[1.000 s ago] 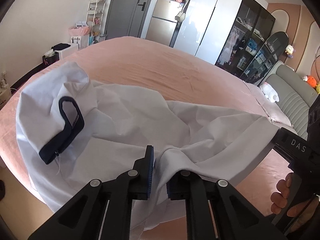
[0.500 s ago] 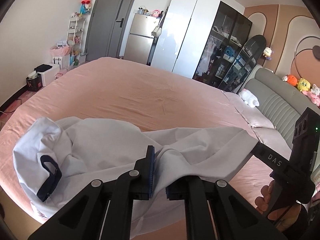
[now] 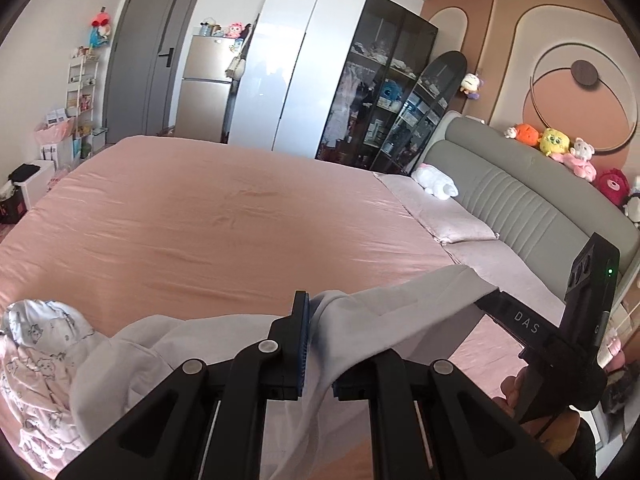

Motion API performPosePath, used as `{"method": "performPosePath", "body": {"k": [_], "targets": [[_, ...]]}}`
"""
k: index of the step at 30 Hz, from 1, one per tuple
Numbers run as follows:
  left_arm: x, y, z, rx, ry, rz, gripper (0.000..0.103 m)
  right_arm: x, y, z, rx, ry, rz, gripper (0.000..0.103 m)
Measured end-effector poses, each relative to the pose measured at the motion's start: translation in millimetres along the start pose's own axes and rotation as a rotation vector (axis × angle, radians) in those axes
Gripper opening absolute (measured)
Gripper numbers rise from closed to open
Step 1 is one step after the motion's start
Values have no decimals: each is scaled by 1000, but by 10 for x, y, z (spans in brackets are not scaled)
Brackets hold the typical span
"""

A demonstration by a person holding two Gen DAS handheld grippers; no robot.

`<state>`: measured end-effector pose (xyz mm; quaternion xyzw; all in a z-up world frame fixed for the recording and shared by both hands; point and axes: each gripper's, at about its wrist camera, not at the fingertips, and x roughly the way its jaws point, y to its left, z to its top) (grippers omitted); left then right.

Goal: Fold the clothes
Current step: 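Lift the shirt with both grippers and pull it across the bed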

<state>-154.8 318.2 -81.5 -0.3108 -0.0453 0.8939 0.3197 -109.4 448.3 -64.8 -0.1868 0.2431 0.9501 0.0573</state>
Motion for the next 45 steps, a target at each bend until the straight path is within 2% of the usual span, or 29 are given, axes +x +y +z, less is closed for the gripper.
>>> {"method": "performPosePath", "body": {"k": [6, 11, 14, 20, 25, 29, 36, 45], "targets": [[336, -451, -27, 42, 50, -49, 7, -172, -350, 248, 3, -36, -64, 3], [563, -683, -116, 81, 79, -11, 8, -177, -557, 284, -52, -2, -136, 3], [642, -703, -220, 99, 110, 26, 8, -147, -661, 219, -91, 43, -172, 3], [616, -556, -331, 117, 160, 35, 11, -134, -923, 71, -108, 128, -191, 3], [487, -470, -398, 146, 178, 25, 11, -68, -1061, 130, -119, 163, -221, 3], [392, -501, -415, 198, 178, 43, 11, -60, -964, 208, -135, 153, -219, 3], [223, -381, -143, 162, 114, 45, 11, -192, -493, 571, -218, 64, -198, 3], [134, -382, 512, 200, 3, 54, 11, -302, -42, 1180, -344, -49, -212, 3]]}}
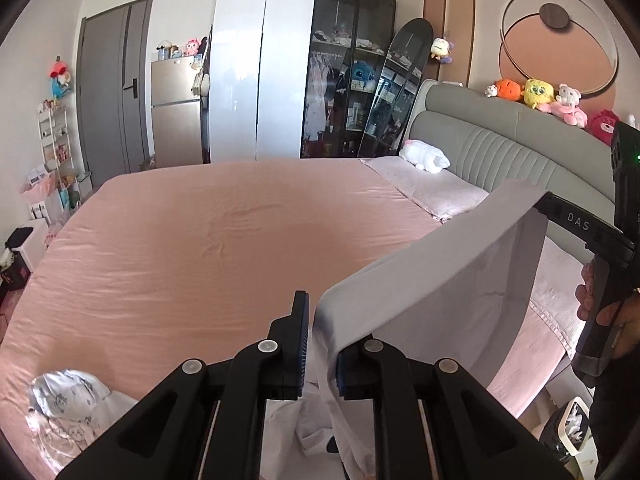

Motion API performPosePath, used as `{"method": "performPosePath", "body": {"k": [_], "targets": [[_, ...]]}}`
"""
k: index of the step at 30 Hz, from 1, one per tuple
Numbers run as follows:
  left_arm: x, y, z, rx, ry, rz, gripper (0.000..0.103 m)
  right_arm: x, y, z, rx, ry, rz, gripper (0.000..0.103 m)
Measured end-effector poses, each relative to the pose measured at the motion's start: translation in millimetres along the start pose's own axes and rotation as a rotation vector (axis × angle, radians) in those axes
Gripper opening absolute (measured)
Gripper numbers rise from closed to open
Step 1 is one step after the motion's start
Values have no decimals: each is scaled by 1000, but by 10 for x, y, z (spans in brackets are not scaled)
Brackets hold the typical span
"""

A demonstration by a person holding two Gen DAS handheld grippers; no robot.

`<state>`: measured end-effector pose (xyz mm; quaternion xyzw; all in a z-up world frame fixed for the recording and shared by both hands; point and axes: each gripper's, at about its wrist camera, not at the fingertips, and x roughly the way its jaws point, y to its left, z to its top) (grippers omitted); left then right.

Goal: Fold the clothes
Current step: 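Lift the shirt with both grippers and pull it across the bed, then swing the held shirt up and lay it flat onto the bed with both grippers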

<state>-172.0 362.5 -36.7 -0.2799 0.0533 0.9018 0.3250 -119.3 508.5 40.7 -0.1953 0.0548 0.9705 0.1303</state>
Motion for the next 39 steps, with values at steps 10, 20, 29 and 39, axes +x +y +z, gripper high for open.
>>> {"method": "performPosePath", "body": {"k": [10, 20, 29, 39], "targets": [[209, -28, 683, 55, -68, 33, 11, 111, -105, 576, -33, -45, -38, 3], [528, -8, 1320, 117, -108, 71, 11, 398, -264, 1058, -53, -88, -62, 3], [953, 67, 1912, 177, -128, 187, 11, 900, -273, 1682, -56, -119, -77, 3], [860, 168, 2077, 133, -261, 293, 11, 1092, -11, 2178, -185, -211, -150, 3]]}}
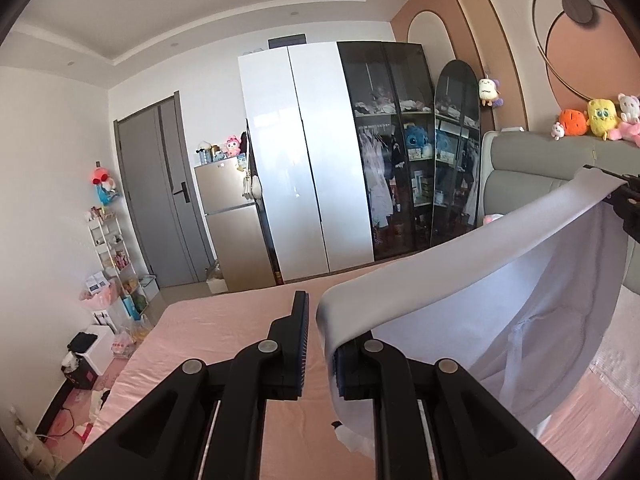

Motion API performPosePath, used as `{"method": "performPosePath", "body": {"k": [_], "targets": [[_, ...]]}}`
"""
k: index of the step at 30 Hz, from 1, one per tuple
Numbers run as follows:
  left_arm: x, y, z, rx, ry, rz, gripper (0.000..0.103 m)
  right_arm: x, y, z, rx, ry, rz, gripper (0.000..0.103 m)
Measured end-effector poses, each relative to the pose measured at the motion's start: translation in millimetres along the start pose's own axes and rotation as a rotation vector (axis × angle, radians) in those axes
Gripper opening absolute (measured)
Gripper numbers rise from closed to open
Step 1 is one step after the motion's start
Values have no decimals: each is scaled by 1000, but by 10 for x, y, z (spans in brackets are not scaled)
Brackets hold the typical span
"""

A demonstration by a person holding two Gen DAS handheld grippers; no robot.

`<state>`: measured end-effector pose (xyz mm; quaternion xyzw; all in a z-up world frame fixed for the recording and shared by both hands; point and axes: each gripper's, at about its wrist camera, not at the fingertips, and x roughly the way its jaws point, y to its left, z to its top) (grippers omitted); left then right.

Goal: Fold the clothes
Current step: 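Swing the held shirt up and lay it flat onto the bed with both grippers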

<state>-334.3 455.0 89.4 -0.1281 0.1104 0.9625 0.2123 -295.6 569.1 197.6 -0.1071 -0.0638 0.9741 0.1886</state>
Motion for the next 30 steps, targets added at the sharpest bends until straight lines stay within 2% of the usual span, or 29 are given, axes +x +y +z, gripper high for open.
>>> {"method": "performPosePath", "body": {"k": [4, 8, 12, 18, 24, 30], "targets": [[-60, -38, -378, 5, 49, -36, 11, -24, 14, -389, 10, 73, 45, 3], [-100, -157, -936, 52, 128, -44, 11, -80, 104, -1065, -18, 189, 73, 3], [-234, -212, -1443, 20, 214, -90, 11, -213, 141, -1686, 1, 277, 104, 3], [-421, -302, -1803, 28, 288, -103, 11, -511, 162, -2309, 55, 364, 137, 3], [-661, -263, -1947, -7, 310, -132, 11, -828, 218, -2524, 51, 388, 128, 3], [-918, -272, -2318, -16, 355, -141, 11, -1091, 266, -2762, 99, 420, 137, 3]]}}
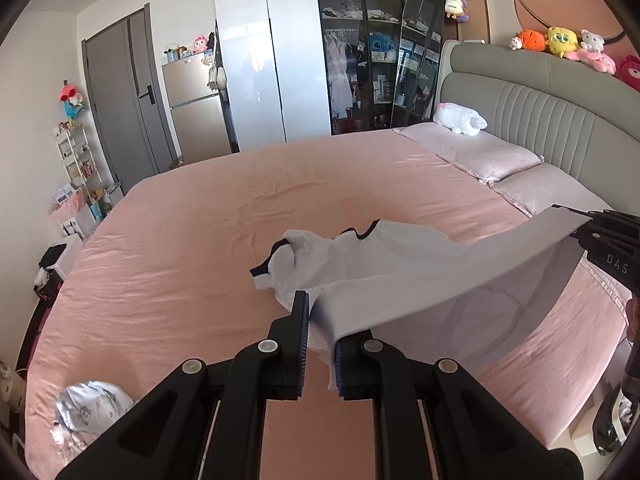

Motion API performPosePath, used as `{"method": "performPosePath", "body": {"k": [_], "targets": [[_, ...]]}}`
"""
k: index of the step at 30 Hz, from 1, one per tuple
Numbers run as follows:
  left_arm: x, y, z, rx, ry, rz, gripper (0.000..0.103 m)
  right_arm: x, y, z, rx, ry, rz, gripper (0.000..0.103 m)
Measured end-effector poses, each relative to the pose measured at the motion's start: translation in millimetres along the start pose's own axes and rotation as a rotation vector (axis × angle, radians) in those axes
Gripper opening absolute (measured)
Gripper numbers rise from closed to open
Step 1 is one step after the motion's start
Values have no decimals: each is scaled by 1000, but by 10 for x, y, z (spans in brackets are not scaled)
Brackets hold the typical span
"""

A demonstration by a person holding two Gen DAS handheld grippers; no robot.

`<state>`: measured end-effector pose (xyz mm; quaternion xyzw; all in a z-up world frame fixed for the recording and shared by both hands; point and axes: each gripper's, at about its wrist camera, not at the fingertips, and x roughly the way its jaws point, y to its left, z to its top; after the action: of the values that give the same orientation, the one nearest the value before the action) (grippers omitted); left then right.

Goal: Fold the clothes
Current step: 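Swing the held shirt up and lay it flat onto the bed with both grippers, then open both grippers and release the shirt flat on the bed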

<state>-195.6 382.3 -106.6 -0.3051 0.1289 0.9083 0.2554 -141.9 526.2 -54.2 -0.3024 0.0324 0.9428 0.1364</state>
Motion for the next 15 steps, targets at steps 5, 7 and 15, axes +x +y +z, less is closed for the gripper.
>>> {"method": "performPosePath", "body": {"k": [5, 7, 15], "targets": [[-90, 33, -330, -45, 33, 4, 11, -70, 41, -294, 70, 18, 9, 3], [-145, 57, -414, -53, 31, 14, 11, -113, 61, -393, 93, 21, 9, 3], [-240, 288, -700, -185, 79, -14, 11, -184, 135, -725, 151, 61, 10, 3]]}}
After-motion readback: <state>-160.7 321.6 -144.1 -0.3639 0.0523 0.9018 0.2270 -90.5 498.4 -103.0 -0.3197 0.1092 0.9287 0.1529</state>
